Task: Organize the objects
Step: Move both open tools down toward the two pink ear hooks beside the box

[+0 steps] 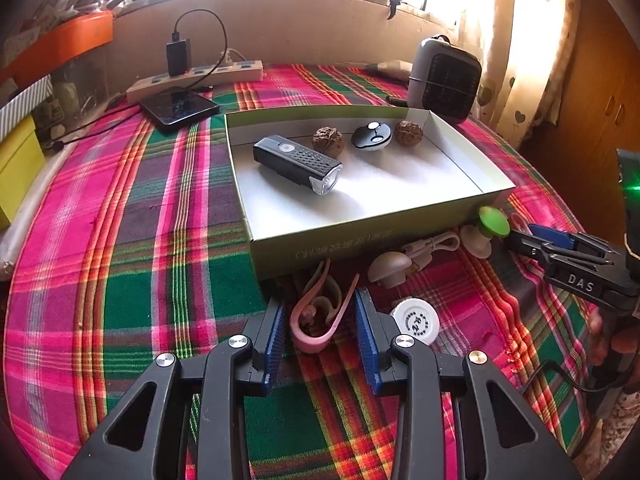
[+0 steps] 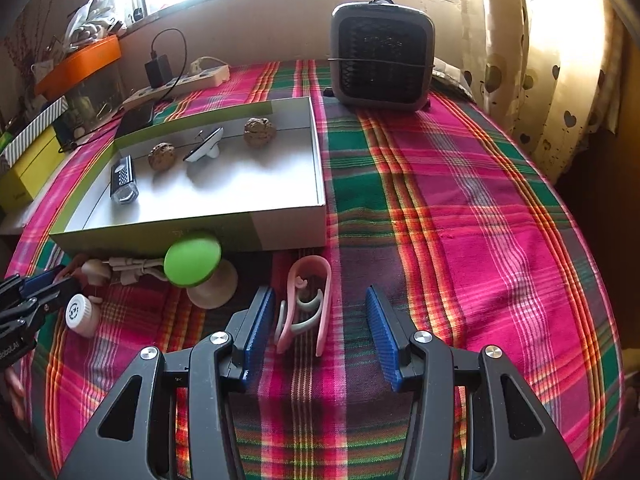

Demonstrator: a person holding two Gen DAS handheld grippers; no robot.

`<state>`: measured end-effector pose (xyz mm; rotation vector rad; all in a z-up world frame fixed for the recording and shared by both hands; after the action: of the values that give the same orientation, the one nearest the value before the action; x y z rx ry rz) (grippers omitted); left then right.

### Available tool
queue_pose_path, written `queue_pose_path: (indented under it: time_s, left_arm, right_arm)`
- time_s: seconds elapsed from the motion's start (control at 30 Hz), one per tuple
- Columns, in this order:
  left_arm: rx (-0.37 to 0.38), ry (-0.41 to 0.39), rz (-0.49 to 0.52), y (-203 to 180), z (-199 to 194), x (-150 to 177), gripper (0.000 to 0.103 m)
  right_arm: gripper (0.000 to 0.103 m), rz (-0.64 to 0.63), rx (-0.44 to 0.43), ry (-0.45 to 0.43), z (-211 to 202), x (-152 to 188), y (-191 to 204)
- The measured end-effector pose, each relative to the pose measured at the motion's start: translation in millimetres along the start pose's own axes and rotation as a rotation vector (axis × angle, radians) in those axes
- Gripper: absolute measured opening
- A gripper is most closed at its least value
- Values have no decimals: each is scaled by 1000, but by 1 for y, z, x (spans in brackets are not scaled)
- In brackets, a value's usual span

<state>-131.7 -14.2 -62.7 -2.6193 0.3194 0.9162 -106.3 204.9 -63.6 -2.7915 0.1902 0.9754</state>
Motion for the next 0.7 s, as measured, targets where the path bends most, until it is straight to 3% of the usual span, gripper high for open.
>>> queue_pose_path:
  time_s: [0.23,0.33,0.47,0.53,0.7]
  left_arm:
    - [-17,1,10,-9,7,-3,31]
    - [-10,-3,-2,-4,5,-4,31]
    - [-16,-4,-7,-3,5,-5,26]
    - [-19,-5,-10,-2,6,-5,24]
    - [-15,-7,-15,-4,8,-6,23]
  right_arm:
    - [47,14,-8,0,-1,0,-2]
    - [37,14,-9,-3,-1,0,-3]
    - [36,17,-17,-4,-1,-1,-2]
    - [27,20,-19,-4,-1,-1,-3]
    - [25,22,-23,-5,-2,-1,-2]
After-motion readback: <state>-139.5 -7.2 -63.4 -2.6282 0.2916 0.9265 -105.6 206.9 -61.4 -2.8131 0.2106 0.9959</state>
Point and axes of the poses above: each gripper's, at about its wrist camera, not at the fingertips, and z roughly the way its jaws point, y to its left, x to its underside, the point moved 9 cm from there along z, roughly the way its jaws point, and after that the axes turned 11 degrees about x, right-handed, at the moved point
